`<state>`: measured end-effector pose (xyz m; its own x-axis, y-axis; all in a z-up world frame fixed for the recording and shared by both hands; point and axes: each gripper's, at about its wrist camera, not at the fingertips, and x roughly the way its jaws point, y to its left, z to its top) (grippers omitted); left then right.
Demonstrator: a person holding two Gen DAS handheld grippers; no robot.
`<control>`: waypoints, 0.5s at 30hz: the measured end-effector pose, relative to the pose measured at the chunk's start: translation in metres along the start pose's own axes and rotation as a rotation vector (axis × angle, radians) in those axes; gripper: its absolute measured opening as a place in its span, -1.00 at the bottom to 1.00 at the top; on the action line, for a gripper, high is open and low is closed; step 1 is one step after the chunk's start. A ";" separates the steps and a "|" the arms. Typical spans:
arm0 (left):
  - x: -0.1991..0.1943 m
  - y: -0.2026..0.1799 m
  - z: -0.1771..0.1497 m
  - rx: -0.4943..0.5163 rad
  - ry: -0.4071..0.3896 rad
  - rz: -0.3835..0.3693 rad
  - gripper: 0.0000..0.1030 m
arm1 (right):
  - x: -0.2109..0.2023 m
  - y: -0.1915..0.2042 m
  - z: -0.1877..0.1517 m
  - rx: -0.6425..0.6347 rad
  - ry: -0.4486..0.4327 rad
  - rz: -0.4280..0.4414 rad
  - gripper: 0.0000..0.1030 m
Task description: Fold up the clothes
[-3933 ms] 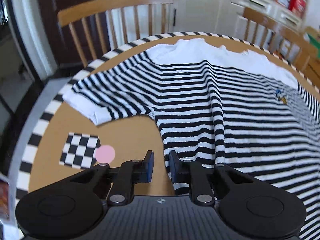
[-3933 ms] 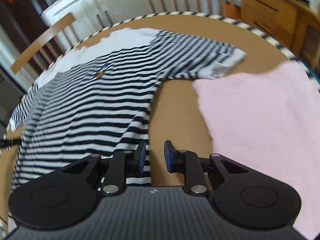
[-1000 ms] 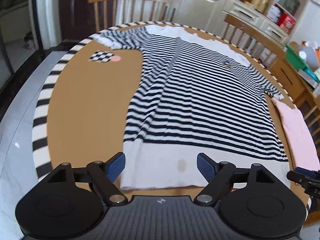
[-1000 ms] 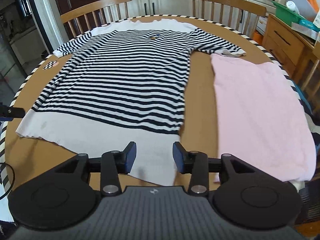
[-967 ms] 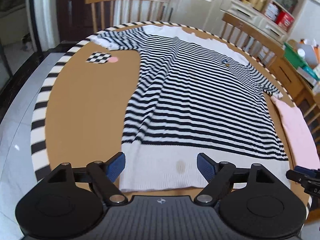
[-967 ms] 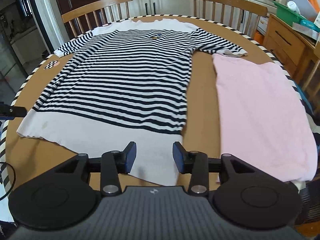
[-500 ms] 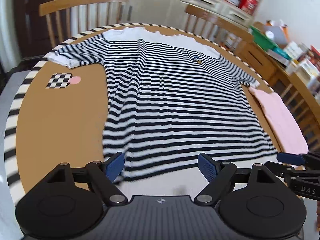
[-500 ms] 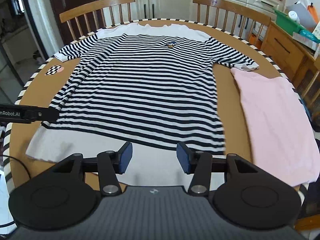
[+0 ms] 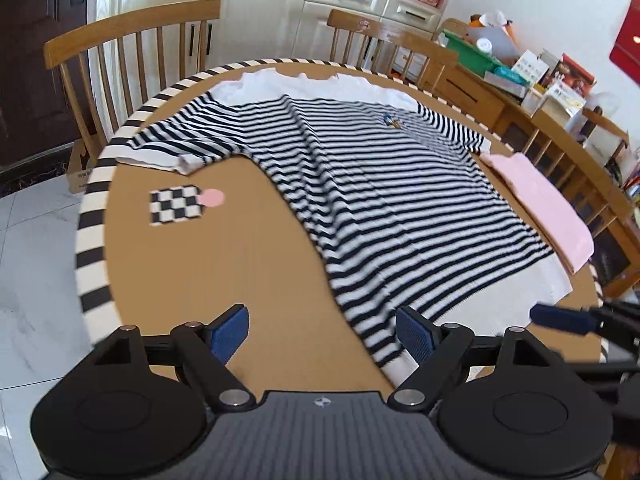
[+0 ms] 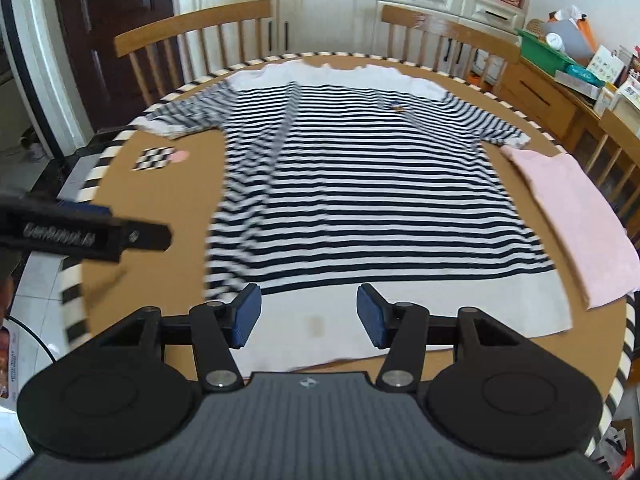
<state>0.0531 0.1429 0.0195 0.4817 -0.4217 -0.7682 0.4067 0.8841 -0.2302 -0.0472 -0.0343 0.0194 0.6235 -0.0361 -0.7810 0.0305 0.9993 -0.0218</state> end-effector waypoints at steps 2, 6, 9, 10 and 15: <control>-0.001 0.012 0.004 -0.005 -0.002 -0.011 0.61 | -0.002 0.014 0.005 -0.011 -0.002 -0.014 0.07; 0.000 0.029 0.013 0.002 -0.002 -0.024 0.61 | 0.001 0.032 0.020 -0.010 -0.014 -0.036 0.07; 0.002 0.045 0.023 0.015 -0.012 -0.035 0.62 | 0.015 0.041 0.033 0.007 -0.012 -0.045 0.07; 0.003 0.050 0.026 0.020 -0.016 -0.039 0.63 | 0.020 0.044 0.036 0.016 -0.013 -0.042 0.07; 0.027 0.079 0.055 0.071 0.003 -0.026 0.63 | 0.053 0.062 0.054 0.072 -0.037 -0.038 0.03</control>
<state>0.1404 0.1900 0.0133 0.4681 -0.4438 -0.7641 0.4734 0.8561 -0.2072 0.0294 0.0248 0.0102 0.6492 -0.0760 -0.7568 0.1100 0.9939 -0.0054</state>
